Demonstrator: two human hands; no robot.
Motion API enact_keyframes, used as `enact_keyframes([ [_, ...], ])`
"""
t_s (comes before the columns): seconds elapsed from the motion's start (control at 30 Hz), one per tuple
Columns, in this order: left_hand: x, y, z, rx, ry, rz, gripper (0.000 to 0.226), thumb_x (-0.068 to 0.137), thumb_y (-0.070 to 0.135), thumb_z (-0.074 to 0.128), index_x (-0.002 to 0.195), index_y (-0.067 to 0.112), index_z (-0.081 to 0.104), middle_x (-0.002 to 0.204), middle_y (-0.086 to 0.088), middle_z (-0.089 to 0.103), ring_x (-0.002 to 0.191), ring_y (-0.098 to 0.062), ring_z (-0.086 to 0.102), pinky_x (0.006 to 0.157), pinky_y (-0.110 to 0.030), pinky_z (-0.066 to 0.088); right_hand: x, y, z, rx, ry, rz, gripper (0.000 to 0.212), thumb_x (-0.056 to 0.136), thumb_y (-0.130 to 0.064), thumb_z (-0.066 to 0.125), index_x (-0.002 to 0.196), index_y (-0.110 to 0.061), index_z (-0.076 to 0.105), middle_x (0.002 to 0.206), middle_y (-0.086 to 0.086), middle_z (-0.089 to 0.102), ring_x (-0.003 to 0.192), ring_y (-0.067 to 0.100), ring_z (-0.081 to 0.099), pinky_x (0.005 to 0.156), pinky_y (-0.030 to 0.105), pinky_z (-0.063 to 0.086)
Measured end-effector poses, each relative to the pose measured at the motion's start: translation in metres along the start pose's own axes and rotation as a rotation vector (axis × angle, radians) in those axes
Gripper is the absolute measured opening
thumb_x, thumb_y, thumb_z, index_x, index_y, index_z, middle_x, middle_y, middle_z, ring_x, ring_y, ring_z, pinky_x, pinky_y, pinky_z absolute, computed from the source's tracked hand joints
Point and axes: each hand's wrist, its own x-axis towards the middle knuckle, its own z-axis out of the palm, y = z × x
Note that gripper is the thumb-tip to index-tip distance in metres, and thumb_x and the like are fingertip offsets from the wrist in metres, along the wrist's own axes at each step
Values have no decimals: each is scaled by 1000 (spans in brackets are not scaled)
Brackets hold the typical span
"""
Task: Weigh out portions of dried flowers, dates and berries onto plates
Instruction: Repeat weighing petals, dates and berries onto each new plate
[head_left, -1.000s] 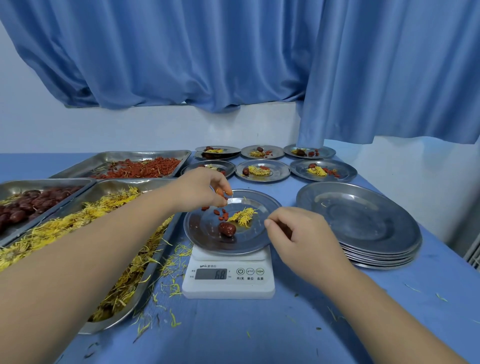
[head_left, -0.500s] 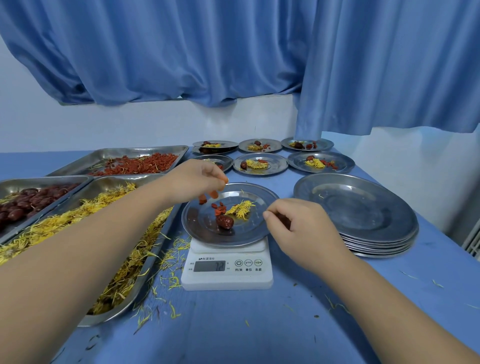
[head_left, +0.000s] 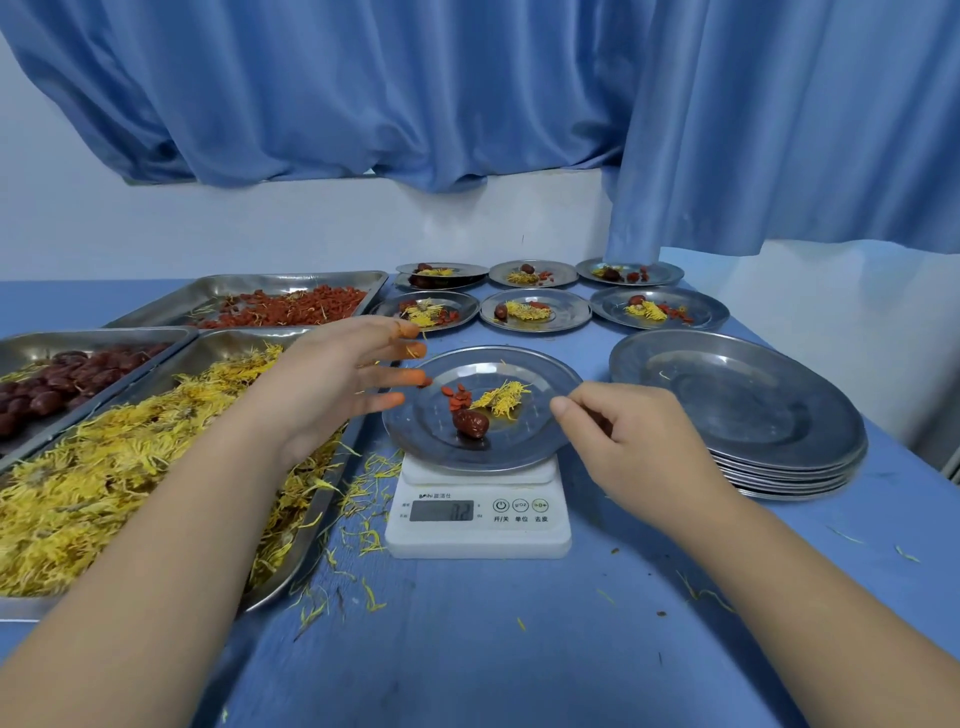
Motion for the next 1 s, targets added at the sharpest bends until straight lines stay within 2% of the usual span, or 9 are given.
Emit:
enact_keyframes([
  [0.23,-13,-6,-18,-166,172,29,19,97,29,49,102,23,67,86,7,71,79,-16,67,80,-37,49,0,7,8,15,12,169,26,88,-38,55,67,-25,48,52,-5,52,56,8,49,49,28,38],
  [0.33,-17,-10,-15,-150,156,-6,18,96,31,50,97,27,68,89,7,71,82,-16,67,83,-40,46,1,10,11,-4,-12,271,27,86,-40,57,67,-24,45,52,-5,53,52,9,50,49,28,39],
  [0.43,-19,-9,-11,-128,119,-18,19,94,35,51,95,29,69,91,7,71,85,-15,69,83,-41,44,1,10,15,19,-74,397,25,86,-39,57,71,-23,45,56,0,61,53,16,60,54,32,50],
  [0.5,-20,-9,-9,-132,85,-29,19,92,37,52,92,30,70,90,8,70,87,-15,69,85,-42,44,2,8,17,131,-99,493,23,87,-35,57,75,-18,46,55,2,65,47,19,62,52,33,50],
  [0.67,-23,-9,-7,-184,13,-27,22,82,44,57,93,30,71,89,9,71,93,-18,70,95,-48,43,3,3,19,428,-107,623,13,89,-16,58,83,-11,48,55,2,66,40,16,56,35,21,36],
  [0.73,-24,-9,-7,-208,8,-16,26,83,44,56,98,28,70,89,9,72,91,-17,71,95,-48,44,3,0,18,546,-70,653,13,90,-7,57,82,-11,48,48,2,59,40,17,53,36,21,36],
  [0.87,-25,-6,-7,-317,45,0,26,92,39,50,102,24,69,93,4,70,90,-20,70,88,-45,48,3,-5,16,728,4,680,19,92,0,54,80,-12,46,45,-2,48,47,21,48,45,30,36],
  [0.93,-26,-4,-8,-406,67,28,26,93,37,50,101,21,69,97,-1,69,89,-22,69,82,-42,48,6,-7,13,829,47,698,20,92,2,54,80,-12,45,50,-1,47,45,17,49,43,26,39],
  [1.0,-25,-4,-10,-510,83,51,27,92,37,51,99,19,69,103,-5,69,95,-25,68,86,-43,46,14,-10,10,920,76,715,20,92,2,54,81,-12,45,57,2,48,46,13,50,42,23,42],
])
